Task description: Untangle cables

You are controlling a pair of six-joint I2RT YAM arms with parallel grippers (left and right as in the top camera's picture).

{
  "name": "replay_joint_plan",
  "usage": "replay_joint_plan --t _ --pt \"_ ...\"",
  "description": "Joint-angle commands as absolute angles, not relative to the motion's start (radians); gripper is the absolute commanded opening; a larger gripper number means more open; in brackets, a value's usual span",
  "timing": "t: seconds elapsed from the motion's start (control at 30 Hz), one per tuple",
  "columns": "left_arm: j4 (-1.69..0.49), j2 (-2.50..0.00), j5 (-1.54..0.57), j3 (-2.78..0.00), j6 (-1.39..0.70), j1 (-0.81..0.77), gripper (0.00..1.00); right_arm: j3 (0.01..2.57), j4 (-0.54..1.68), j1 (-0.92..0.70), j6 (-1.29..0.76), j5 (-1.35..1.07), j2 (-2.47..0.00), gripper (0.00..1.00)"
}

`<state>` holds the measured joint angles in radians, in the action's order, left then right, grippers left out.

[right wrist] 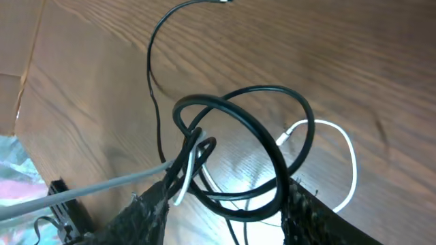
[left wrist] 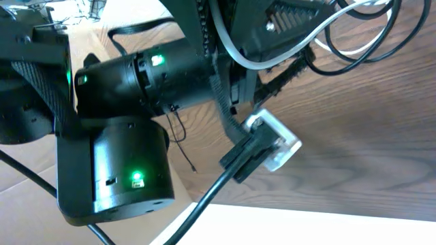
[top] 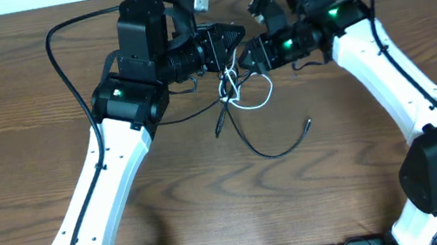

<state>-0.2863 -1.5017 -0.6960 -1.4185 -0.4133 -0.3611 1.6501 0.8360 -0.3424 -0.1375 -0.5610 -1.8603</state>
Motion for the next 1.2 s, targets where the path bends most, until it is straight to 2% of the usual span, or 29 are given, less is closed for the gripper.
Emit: replay_joint_plan --t 0.0,0.27,0.43,0.53,0.6,0.63,0.7,0.83,1.0,1.17 --pt "-0.28 -1.504 -0.687 -1.429 -0.397 -0.359 0.07 1.671 0.827 -0.363 -0.18 -0.542 -1.86 0.5" --pt "-0.28 -1.504 -0.687 -1.429 -0.397 -0.359 0.08 1.671 0.811 -0.415 -0.262 -0.461 -1.886 0.48" --pt "-0.28 -1.504 -0.687 -1.429 -0.398 -0.359 0.07 1.671 0.794 -0.426 -0.285 -0.432 -1.928 0.4" --pt "-0.279 -1.504 -0.688 -1.429 -0.419 -0.358 0.07 1.671 0.791 -0.424 -0.31 -0.356 -1.943 0.3" --pt "-0.279 -1.503 -0.688 -1.429 -0.438 -0.358 0.08 1.67 0.786 -0.423 -0.322 -0.297 -1.95 0.12" --pt "-0.279 -1.501 -0.689 -1.429 -0.448 -0.356 0.07 1.67 0.785 -0.42 -0.322 -0.267 -1.954 0.06" --pt "-0.284 -1.494 -0.704 -1.429 -0.45 -0.344 0.07 1.67 0.786 -0.413 -0.322 -0.242 -1.96 0.01" --pt "-0.351 -1.465 -0.71 -1.429 -0.449 -0.271 0.08 1.659 0.789 -0.38 -0.321 -0.234 -1.97 0.01" --pt "-0.587 -1.464 -0.702 -1.429 -0.352 -0.133 0.08 1.622 0.808 -0.332 -0.272 -0.23 -1.98 0.01" --pt "-0.813 -1.504 -0.609 -1.412 -0.21 -0.12 0.08 1.576 0.807 -0.327 -0.271 -0.182 -1.98 0.01"
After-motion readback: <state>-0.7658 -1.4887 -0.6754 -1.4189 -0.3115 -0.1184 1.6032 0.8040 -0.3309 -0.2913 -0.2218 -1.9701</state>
